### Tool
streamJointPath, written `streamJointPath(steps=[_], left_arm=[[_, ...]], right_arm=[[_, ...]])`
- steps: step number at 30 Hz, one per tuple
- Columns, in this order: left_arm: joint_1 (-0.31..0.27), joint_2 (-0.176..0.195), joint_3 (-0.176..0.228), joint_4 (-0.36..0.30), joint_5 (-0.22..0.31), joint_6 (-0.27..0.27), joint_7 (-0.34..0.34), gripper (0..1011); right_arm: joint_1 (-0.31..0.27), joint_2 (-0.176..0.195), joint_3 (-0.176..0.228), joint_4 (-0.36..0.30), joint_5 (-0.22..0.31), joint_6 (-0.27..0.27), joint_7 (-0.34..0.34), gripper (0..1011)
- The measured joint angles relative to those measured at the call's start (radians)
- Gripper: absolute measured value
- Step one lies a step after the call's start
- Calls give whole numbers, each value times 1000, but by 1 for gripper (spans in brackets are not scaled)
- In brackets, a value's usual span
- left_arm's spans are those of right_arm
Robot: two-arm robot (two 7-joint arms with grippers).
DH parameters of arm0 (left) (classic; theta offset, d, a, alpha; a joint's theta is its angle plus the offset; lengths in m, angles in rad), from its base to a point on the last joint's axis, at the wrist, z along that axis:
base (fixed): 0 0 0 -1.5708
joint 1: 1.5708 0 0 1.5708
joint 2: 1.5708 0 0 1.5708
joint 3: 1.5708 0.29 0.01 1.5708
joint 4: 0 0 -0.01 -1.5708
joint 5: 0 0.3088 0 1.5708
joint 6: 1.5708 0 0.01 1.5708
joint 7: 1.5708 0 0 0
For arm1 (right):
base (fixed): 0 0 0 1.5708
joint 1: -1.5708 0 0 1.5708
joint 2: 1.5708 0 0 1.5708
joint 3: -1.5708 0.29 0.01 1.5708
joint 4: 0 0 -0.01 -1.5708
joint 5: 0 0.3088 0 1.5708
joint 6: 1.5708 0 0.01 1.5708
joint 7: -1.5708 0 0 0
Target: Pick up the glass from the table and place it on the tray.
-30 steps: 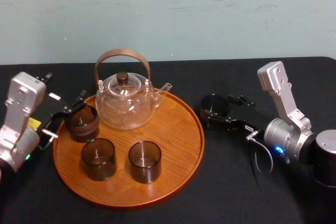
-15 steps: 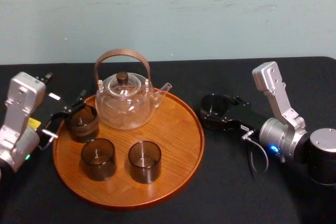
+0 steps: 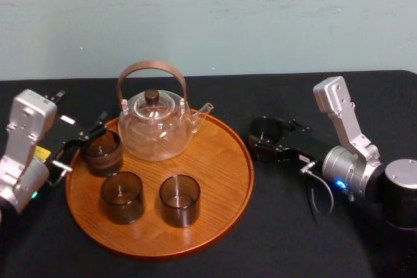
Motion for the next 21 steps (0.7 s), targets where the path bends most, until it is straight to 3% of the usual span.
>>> streamJointPath(steps=[21], left_arm=[[0,0,0,0,0,0,0,1001]], right_arm=[[-1,0,1,-2,1,0,0,900]])
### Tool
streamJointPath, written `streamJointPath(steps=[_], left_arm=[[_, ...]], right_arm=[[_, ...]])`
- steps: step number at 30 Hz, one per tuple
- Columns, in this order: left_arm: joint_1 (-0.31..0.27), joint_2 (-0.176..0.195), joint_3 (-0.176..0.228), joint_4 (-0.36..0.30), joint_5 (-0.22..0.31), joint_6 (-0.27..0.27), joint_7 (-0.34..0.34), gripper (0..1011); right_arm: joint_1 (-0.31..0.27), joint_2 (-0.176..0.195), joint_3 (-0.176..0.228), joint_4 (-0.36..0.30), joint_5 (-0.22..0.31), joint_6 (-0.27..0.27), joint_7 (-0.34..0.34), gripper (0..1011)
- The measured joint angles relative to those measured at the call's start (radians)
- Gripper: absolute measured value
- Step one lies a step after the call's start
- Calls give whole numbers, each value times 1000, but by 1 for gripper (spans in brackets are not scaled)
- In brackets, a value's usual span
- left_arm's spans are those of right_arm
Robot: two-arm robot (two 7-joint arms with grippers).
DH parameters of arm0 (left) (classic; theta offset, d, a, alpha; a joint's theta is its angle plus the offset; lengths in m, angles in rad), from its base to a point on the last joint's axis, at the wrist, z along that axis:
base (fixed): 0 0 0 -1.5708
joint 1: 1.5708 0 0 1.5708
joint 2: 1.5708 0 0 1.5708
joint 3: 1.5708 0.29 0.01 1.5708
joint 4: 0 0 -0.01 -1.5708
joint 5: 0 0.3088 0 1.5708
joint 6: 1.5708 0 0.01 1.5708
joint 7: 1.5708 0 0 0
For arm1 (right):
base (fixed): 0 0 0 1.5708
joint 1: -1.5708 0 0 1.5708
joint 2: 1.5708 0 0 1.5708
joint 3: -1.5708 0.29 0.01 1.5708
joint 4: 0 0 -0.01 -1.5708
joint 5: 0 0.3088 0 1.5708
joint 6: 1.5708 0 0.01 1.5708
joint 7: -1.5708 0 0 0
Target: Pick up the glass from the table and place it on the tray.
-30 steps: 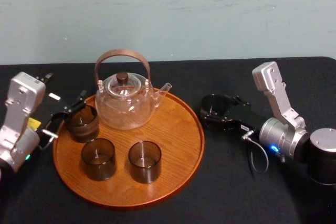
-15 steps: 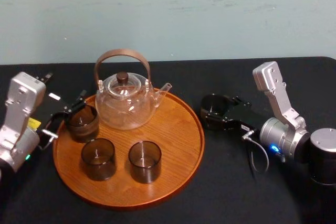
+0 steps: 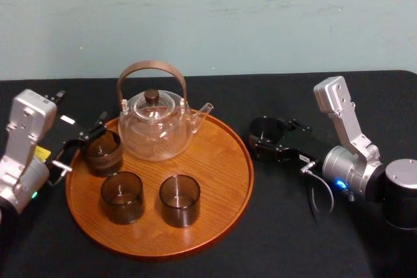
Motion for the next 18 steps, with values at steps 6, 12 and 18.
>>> streamJointPath(steps=[6,12,18], left_arm=[[0,0,0,0,0,0,0,1001],[0,0,0,0,0,0,0,1002],[0,0,0,0,0,0,0,1002]], right_arm=[[0,0,0,0,0,0,0,900],[0,0,0,0,1,0,0,900],[0,0,0,0,1,0,0,900]])
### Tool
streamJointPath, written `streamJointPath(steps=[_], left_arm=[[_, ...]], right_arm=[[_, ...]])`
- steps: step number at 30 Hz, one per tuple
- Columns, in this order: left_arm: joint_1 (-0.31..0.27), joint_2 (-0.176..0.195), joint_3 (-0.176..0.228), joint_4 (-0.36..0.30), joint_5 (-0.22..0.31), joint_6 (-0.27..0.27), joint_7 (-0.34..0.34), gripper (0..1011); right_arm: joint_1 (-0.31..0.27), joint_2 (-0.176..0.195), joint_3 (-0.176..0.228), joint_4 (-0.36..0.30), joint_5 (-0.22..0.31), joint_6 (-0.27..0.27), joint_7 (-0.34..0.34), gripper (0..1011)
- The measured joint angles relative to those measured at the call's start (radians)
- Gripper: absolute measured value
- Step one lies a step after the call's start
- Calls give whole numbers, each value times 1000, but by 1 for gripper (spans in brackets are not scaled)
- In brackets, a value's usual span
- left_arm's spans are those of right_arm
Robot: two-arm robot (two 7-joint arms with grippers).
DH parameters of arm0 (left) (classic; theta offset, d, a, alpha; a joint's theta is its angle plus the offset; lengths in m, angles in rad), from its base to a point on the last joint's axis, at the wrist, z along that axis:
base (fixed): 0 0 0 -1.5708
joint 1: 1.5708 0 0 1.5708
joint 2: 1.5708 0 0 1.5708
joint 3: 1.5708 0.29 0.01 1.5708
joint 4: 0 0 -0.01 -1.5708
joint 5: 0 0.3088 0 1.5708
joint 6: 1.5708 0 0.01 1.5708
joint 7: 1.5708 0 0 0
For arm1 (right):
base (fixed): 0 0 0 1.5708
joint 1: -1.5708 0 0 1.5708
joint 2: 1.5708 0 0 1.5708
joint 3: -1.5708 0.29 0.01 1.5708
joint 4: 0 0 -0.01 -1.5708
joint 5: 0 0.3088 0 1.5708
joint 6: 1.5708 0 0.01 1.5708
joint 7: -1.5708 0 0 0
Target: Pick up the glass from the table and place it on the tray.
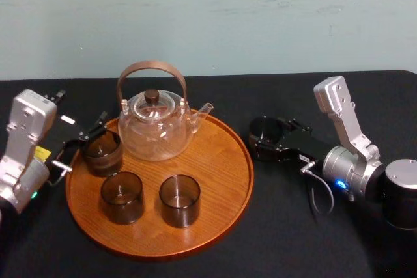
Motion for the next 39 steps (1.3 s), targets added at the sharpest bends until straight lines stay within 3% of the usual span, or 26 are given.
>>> streamJointPath(steps=[9,22,39], left_arm=[[0,0,0,0,0,0,0,1001],[0,0,0,0,0,0,0,1001],[0,0,0,0,0,0,0,1001]], right_arm=[[-20,22,-7,-47,-68,-104,-23,900],[-54,32,-16,-151,-101,-163,10,900],[-33,-7,-57,-106,-71,-189,66,900]])
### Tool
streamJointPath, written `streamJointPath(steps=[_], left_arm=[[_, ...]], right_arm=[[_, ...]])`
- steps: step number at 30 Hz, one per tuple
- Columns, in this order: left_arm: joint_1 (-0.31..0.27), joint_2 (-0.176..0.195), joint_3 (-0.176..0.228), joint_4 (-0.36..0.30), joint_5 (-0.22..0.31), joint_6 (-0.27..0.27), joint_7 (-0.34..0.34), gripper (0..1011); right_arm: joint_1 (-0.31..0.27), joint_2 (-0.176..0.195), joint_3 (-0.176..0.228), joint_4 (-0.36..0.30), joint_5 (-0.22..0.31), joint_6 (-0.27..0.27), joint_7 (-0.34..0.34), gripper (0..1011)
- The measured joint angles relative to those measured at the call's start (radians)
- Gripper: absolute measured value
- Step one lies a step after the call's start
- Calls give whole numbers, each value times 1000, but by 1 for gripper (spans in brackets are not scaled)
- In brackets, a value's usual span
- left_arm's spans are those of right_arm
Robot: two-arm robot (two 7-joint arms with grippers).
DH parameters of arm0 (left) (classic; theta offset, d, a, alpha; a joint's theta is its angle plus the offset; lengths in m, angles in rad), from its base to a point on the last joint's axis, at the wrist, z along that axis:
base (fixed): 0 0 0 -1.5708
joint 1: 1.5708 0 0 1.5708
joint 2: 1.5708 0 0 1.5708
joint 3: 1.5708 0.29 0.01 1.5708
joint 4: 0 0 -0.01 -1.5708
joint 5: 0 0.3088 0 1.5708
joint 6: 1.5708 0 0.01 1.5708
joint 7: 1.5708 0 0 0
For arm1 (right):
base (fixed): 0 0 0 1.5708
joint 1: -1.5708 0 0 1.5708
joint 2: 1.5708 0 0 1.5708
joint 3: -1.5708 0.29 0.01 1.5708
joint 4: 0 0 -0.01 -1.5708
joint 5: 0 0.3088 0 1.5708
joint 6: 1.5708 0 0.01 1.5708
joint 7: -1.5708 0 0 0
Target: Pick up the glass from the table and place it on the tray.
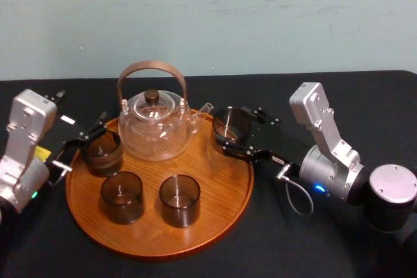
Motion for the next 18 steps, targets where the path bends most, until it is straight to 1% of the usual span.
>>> streamJointPath(steps=[18], left_arm=[[0,0,0,0,0,0,0,1001]], right_arm=[[40,-32,-34,100,5,-23,18,900]])
